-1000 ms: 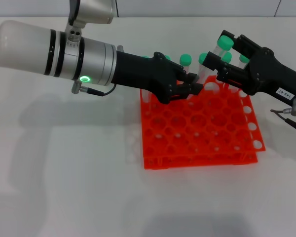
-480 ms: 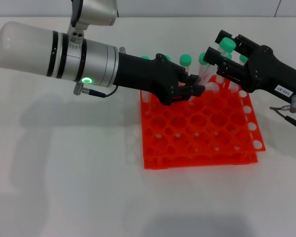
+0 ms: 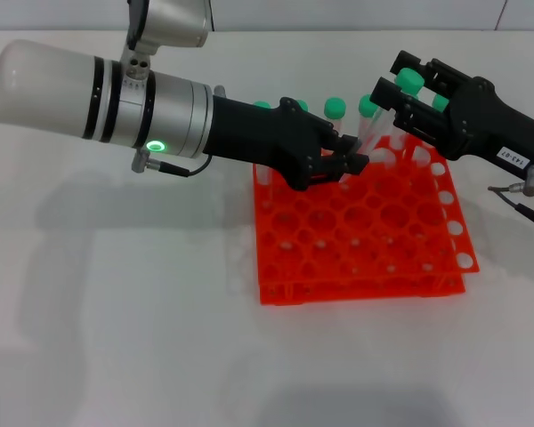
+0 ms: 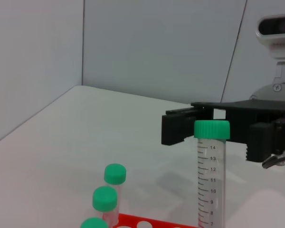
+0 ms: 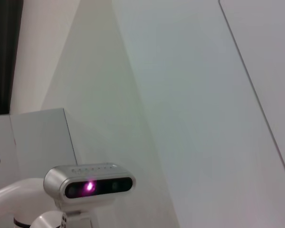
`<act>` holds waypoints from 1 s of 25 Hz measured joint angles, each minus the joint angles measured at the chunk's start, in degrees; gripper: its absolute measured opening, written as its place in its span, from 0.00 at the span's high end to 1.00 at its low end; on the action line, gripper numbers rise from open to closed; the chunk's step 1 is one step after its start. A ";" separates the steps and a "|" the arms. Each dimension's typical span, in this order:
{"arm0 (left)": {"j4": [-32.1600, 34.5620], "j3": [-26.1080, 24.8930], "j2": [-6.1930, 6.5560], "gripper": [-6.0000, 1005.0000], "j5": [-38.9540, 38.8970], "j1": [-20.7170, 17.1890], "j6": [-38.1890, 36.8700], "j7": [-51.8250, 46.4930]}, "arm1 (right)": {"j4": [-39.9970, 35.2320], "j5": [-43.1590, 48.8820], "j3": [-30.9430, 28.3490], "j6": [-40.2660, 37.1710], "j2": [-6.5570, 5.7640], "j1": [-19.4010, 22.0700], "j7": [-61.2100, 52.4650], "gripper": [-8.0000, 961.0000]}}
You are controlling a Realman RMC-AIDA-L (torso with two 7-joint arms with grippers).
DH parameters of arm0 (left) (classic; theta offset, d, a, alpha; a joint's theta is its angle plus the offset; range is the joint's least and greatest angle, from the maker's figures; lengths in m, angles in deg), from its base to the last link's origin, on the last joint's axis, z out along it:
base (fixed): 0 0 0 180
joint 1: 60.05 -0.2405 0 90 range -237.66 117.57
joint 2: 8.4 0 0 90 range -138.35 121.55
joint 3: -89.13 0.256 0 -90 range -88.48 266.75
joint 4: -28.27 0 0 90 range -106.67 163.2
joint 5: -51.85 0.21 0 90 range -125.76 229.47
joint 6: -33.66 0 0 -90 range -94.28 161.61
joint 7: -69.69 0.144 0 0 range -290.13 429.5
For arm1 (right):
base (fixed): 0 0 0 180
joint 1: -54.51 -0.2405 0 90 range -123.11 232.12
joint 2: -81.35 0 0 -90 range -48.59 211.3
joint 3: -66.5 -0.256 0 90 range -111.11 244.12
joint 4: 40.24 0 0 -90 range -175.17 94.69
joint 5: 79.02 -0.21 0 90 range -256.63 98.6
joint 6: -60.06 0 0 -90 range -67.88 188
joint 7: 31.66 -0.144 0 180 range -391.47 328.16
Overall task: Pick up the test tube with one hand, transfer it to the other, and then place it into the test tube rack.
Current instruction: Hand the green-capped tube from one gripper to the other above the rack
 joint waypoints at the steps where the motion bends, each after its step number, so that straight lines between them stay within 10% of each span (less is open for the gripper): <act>1: 0.00 0.00 -0.02 0.72 0.00 -0.02 0.00 0.00 | 0.00 -0.02 0.00 0.05 -0.02 -0.06 -0.06 0.36; 25: 3.97 -0.01 -0.24 0.70 -0.32 -2.40 -0.16 -2.78 | -0.37 -0.12 0.50 0.59 -0.28 0.00 -1.53 0.73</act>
